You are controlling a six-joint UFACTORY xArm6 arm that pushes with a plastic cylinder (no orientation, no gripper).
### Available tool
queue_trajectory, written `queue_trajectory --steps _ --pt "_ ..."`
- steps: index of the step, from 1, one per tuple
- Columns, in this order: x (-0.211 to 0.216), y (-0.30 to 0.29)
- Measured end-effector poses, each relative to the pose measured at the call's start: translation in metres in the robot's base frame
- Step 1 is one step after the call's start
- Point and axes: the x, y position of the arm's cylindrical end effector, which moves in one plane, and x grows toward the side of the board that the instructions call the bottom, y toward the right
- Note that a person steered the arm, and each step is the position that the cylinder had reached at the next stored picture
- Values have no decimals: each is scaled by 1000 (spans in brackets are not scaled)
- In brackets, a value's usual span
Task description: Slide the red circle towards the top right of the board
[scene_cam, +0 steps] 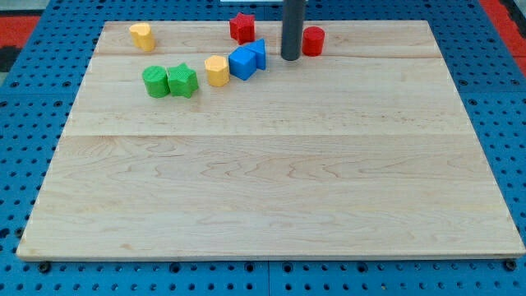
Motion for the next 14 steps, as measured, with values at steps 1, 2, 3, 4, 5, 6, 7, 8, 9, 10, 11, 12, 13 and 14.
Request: queue_trajectory --steps 1,2,3,4,5,6,7,8,9,10,11,12,13,14 --pt "-23 -2" --pt "-25 72" --pt "-24 123" --pt "-21 122" --pt "-1 109" --pt "22 170" --pt "-1 171" --pt "-24 169" --pt "0 168" --pt "-5 158" --pt "-21 158" --pt "-25 158" --pt "-16 158" --pt "-16 158"
